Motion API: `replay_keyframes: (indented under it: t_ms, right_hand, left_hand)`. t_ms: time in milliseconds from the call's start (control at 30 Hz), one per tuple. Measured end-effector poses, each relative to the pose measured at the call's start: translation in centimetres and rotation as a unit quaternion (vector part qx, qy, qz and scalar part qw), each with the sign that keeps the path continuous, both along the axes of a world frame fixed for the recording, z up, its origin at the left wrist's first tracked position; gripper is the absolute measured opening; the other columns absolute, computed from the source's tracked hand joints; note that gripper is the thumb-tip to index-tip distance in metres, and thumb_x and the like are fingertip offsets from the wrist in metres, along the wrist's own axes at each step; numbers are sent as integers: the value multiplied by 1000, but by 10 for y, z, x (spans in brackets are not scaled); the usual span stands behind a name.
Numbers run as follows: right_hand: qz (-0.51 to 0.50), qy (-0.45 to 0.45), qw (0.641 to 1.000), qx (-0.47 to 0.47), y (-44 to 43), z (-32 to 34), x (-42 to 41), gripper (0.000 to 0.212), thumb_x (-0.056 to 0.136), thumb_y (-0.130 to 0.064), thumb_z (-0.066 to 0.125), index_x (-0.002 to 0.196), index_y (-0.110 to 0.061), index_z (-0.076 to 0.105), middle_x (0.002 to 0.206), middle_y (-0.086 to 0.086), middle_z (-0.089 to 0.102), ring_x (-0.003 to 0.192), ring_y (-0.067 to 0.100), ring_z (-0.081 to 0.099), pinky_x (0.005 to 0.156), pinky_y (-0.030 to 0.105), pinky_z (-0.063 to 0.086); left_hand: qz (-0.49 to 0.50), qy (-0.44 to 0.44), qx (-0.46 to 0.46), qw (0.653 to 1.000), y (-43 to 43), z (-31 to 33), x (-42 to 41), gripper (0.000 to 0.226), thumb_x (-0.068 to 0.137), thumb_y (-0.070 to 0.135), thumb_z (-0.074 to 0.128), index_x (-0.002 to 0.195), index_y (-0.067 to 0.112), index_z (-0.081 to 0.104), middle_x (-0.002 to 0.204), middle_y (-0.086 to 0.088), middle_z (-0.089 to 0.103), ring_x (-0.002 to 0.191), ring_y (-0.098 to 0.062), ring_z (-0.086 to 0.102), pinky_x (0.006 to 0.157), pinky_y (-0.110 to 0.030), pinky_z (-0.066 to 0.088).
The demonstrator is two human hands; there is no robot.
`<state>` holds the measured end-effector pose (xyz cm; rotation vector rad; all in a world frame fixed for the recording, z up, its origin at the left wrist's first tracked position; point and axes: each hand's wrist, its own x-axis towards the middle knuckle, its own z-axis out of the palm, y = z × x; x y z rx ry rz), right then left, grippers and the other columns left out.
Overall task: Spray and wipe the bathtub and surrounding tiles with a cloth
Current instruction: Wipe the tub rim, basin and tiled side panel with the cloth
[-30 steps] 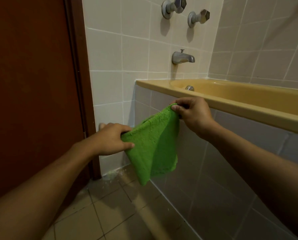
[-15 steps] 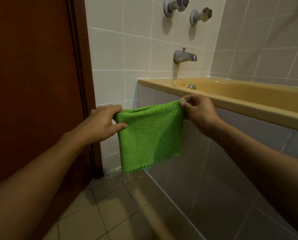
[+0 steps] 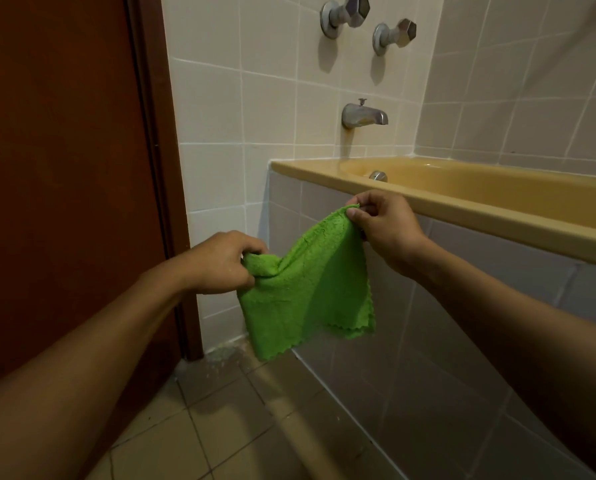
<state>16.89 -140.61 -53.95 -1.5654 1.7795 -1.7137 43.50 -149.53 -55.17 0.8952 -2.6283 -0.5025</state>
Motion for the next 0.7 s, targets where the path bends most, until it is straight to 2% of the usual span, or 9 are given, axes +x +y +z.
replay_keyframes:
  t_ms: [67, 133, 200, 267, 367, 467, 567, 700]
  right_hand:
    - [-24, -13, 1000, -6, -2, 0, -4, 16, 95, -10, 66, 83, -19, 67, 72, 0, 61, 66, 12, 54, 62, 30, 44]
    - [-41, -25, 999, -16, -1, 3, -10, 16, 95, -10, 67, 82, -19, 67, 73, 2, 61, 67, 14, 54, 63, 31, 43]
    - [-41, -32, 998, -22, 1, 7, -12, 15, 95, -10, 67, 83, -19, 68, 77, 6, 64, 70, 18, 56, 67, 34, 45]
    - [-32, -38, 999, -21, 2, 8, -10, 16, 95, -8, 66, 84, -18, 67, 77, 8, 63, 70, 19, 56, 67, 34, 46]
    - [-9, -28, 999, -14, 3, 9, -4, 16, 95, -4, 65, 84, -16, 65, 71, 4, 58, 65, 15, 52, 65, 33, 45]
    - [-5, -22, 1000, 0, 6, 10, -4, 15, 95, -3, 65, 85, -14, 65, 72, 6, 58, 68, 20, 54, 65, 39, 50]
    - [-31, -10, 999, 37, 6, 9, -10, 15, 93, -3, 68, 83, -13, 66, 77, 10, 60, 73, 25, 58, 72, 47, 58]
    - [-43, 34, 992, 117, 5, 1, -12, 20, 88, 2, 72, 77, -13, 65, 74, 9, 62, 74, 28, 64, 71, 47, 63]
  left_hand:
    - [25, -1, -11, 1000, -4, 2, 4, 19, 78, 19, 86, 84, 25, 69, 91, 6, 71, 86, -13, 68, 78, -34, 55]
    - [13, 45, 54, 997, -10, -1, 11, 21, 80, 22, 87, 80, 18, 67, 90, 0, 73, 82, -15, 71, 81, -42, 57]
    - [-6, 144, 160, 977, -7, -6, 15, 21, 84, 7, 81, 88, 7, 60, 96, -10, 73, 86, -21, 73, 81, -45, 62]
    - [-7, 258, 232, 938, -1, -10, 14, 27, 85, -7, 73, 98, 3, 52, 100, -17, 73, 91, -27, 74, 72, -39, 64]
    - [-6, 366, 227, 902, 2, -10, 9, 35, 85, -11, 70, 109, 2, 48, 97, -20, 72, 90, -31, 74, 69, -37, 65]
    - [-12, 406, 255, 878, 0, -8, 8, 34, 86, -1, 71, 110, 8, 48, 91, -16, 75, 85, -29, 76, 68, -38, 64]
    - [-5, 450, 263, 853, -2, -12, 4, 31, 92, -2, 66, 108, 18, 50, 84, -15, 77, 78, -27, 75, 64, -38, 63]
    - [42, 475, 211, 853, 2, -17, -6, 54, 91, -5, 69, 132, 24, 51, 92, -10, 79, 87, -26, 77, 67, -33, 63]
